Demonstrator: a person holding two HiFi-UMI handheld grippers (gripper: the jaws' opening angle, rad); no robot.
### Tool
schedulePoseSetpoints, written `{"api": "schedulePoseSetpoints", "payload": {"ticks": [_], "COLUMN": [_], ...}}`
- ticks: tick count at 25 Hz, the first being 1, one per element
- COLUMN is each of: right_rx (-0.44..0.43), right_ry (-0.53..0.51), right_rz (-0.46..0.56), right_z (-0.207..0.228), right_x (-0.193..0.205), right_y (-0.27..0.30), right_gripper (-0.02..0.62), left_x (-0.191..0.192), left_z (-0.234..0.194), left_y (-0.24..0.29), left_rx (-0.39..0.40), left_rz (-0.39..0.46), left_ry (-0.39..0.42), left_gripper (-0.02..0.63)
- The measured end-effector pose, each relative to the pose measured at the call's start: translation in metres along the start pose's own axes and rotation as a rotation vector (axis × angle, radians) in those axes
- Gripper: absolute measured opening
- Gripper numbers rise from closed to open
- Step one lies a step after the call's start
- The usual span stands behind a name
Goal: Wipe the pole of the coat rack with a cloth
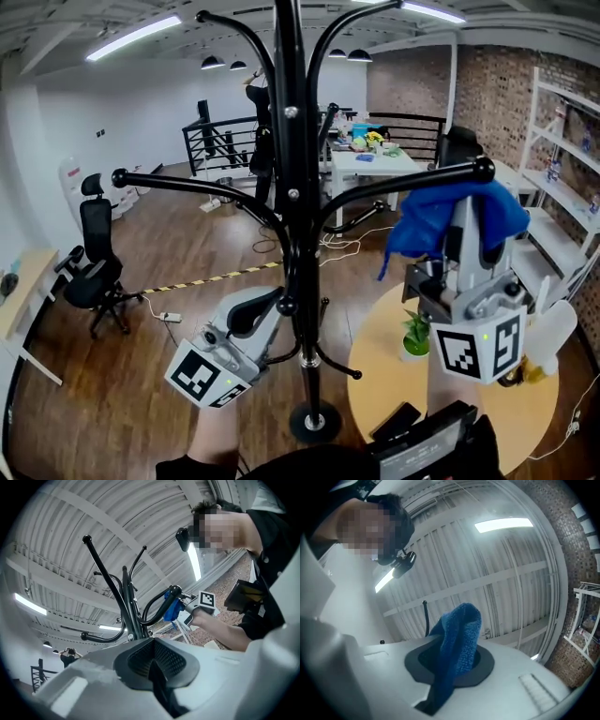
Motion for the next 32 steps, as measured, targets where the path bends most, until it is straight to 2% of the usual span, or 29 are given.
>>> {"api": "schedulePoseSetpoints", "payload": {"ticks": [6, 14, 18, 24, 26, 29, 32], "right_rx": [-0.007, -0.143, -0.189, -0.192, -0.238, -0.322, -0.369], "right_ry": [0.005, 0.040, 0.058, 0.123, 0.087, 0.024, 0.035], "right_rz": [-0.044, -0.296, -0.378, -0.489, -0.583, -0.784, -0.948], "right_z": [-0.011, -0.063, -0.089, -0.111, -0.119, -0.130, -0.144], "right_x": [0.020, 0.107, 0.134, 0.163, 0.177, 0.201, 0.214], "right_y": [0.005, 0.010, -0.011, -0.061, -0.083, -0.119, -0.150], "right_gripper": [0.015, 0.014, 0.014, 0.014, 0.014, 0.014, 0.014], "left_x": [0.001, 0.001, 0.003, 0.006, 0.009, 0.013, 0.017], "left_z": [0.007, 0.002, 0.000, 0.000, 0.001, 0.002, 0.003], "left_y": [0.004, -0.007, -0.010, -0.009, -0.008, -0.007, -0.006], "left_rx": [0.020, 0.004, 0.002, 0.024, 0.036, 0.051, 0.066], "left_rz": [0.000, 0.003, -0.003, -0.011, -0.015, -0.021, -0.030], "left_ry": [-0.005, -0.017, -0.025, -0.039, -0.047, -0.058, -0.071], "left_gripper": [-0.006, -0.006, -0.006, -0.006, -0.006, -0.006, -0.006]}}
Point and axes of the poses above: the fingertips, and each gripper's own axes: y forward along the fingers, z to its right, x out of its underside, the point moved 7 cm from there along -y, backward along the fingers, and after that the axes turned 9 degrees about -x, right-handed, at the moved point
